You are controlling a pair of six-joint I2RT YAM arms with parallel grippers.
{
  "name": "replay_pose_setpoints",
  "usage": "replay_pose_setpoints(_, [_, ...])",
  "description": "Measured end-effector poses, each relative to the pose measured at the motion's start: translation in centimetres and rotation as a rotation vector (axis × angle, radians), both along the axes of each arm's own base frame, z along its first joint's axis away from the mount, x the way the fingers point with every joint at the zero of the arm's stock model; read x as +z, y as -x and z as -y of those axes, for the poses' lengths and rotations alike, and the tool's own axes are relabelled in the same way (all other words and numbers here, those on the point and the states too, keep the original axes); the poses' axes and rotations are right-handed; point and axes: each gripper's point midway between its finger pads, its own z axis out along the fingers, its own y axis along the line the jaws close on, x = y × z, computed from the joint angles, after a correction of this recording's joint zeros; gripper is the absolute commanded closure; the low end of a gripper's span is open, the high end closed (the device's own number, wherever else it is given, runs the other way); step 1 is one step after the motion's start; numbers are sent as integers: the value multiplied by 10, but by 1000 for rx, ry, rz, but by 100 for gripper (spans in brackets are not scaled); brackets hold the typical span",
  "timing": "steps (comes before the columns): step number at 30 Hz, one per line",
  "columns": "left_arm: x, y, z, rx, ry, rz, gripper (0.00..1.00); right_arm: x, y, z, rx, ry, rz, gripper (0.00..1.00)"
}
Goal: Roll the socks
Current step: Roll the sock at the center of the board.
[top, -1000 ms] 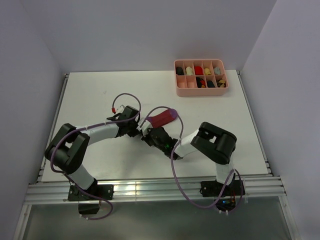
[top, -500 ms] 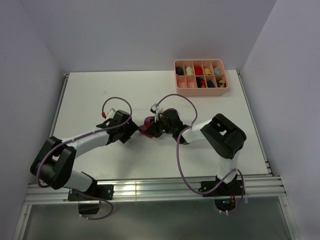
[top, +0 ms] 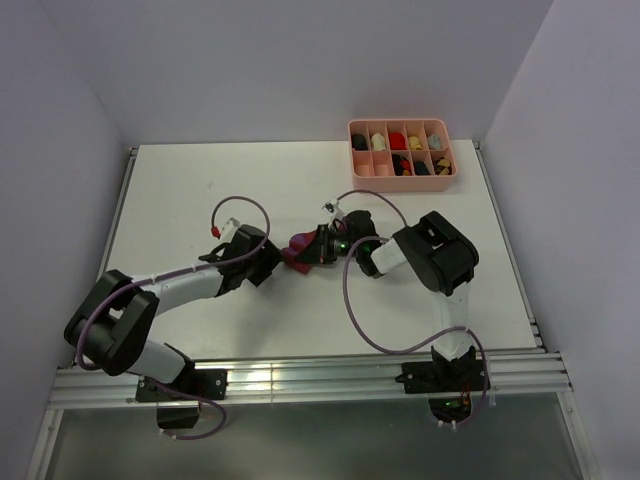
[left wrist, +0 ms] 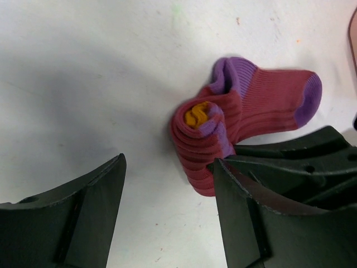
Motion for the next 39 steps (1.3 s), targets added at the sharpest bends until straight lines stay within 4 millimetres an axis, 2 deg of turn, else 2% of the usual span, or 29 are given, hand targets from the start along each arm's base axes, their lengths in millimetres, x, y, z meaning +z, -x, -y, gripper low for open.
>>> replay_pose_setpoints(8, [-11, -5, 14, -10, 20, 3, 32, -4, -4, 5, -28, -91, -144, 100])
replay_pose_setpoints(18, [-11, -21, 28, -12, 66, 41, 36, -6, -6, 6, -35, -90, -187, 98])
replay_pose_setpoints(21, [-13, -25, 32, -10, 73, 45, 42, -6, -6, 6, -35, -87, -194, 96])
replay_pose_setpoints(26, [-17, -29, 37, -7, 90, 45, 58, -7, -7, 7, -37, -77, -194, 93])
replay_pose_setpoints(29, [-19, -32, 39, -12, 90, 40, 67, -7, -8, 9, -48, -56, -178, 77])
replay_pose_setpoints(30, [-20, -32, 41, -15, 91, 37, 68, -6, -8, 10, -56, -46, -170, 66])
replay_pose_setpoints(33, [-19, -35, 45, -24, 93, 31, 72, -2, -9, 17, -88, 0, -125, 51])
replay_pose_setpoints(36, [-19, -35, 46, -27, 86, 25, 78, 5, -7, 27, -119, 61, -55, 44])
replay_pose_setpoints(39, [-19, -35, 46, -33, 75, 18, 78, 17, -6, 38, -151, 135, 42, 41])
